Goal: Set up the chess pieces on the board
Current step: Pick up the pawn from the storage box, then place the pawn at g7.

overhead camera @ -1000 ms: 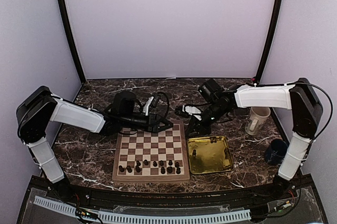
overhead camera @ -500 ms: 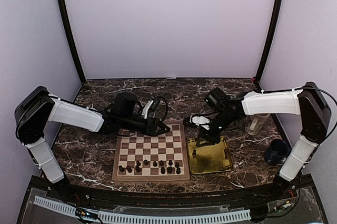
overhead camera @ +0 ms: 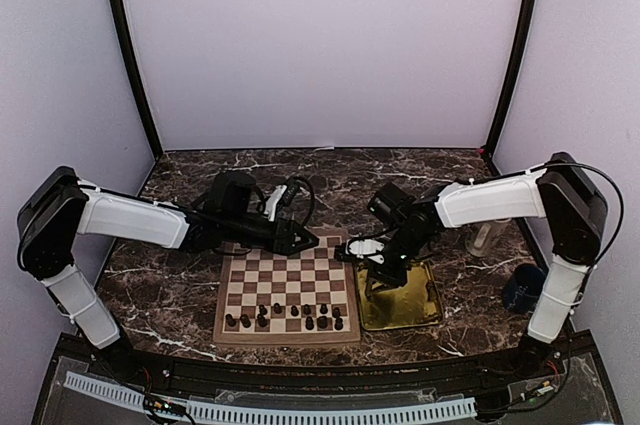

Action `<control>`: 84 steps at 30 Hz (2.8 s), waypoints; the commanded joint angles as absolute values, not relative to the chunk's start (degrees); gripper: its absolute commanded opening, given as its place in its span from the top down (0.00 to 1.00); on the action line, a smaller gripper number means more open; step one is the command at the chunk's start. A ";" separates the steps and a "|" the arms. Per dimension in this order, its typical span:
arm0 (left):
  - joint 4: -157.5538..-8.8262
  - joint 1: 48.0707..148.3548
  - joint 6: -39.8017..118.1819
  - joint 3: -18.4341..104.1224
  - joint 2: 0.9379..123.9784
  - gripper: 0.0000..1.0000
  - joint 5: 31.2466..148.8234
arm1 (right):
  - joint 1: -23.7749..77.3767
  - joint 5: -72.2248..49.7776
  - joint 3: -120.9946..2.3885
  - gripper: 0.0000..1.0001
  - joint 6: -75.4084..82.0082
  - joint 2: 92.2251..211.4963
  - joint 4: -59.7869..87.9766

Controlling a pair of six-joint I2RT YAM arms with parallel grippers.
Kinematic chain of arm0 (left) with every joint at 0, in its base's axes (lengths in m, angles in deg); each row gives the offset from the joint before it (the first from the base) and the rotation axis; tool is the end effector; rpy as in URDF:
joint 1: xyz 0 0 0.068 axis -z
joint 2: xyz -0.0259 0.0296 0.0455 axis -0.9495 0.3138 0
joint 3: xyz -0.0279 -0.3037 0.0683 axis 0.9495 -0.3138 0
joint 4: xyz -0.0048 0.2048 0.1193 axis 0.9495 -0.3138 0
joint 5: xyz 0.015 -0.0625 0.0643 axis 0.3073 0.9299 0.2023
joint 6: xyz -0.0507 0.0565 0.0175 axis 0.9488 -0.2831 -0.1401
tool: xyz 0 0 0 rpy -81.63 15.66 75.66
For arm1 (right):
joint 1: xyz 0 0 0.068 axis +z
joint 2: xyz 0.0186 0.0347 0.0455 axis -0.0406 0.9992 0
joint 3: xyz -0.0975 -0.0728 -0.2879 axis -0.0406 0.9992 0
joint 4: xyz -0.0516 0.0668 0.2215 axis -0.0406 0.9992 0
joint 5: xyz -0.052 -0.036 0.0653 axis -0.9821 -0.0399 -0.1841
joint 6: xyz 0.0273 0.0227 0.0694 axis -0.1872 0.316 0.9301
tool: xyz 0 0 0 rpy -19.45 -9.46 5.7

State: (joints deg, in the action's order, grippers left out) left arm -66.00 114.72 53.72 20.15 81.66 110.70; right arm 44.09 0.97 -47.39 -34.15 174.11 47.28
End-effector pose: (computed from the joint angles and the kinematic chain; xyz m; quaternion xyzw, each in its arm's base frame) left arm 0.2416 -0.2693 0.2471 0.2518 0.7921 -0.4660 0.3035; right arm 0.2152 0.2591 0.1859 -0.6266 0.7471 0.1884 0.1176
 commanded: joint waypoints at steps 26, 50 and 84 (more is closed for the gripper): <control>-78.86 113.23 47.68 18.20 70.68 0.56 98.67 | 40.50 8.00 -62.48 0.93 -34.13 176.18 58.24; -94.36 104.13 43.83 13.76 47.97 0.52 74.93 | 63.75 -5.74 -113.11 0.92 -34.78 208.03 70.25; -93.58 103.96 45.01 12.07 44.22 0.51 74.27 | 69.40 -2.93 -117.97 0.90 -34.88 215.39 69.84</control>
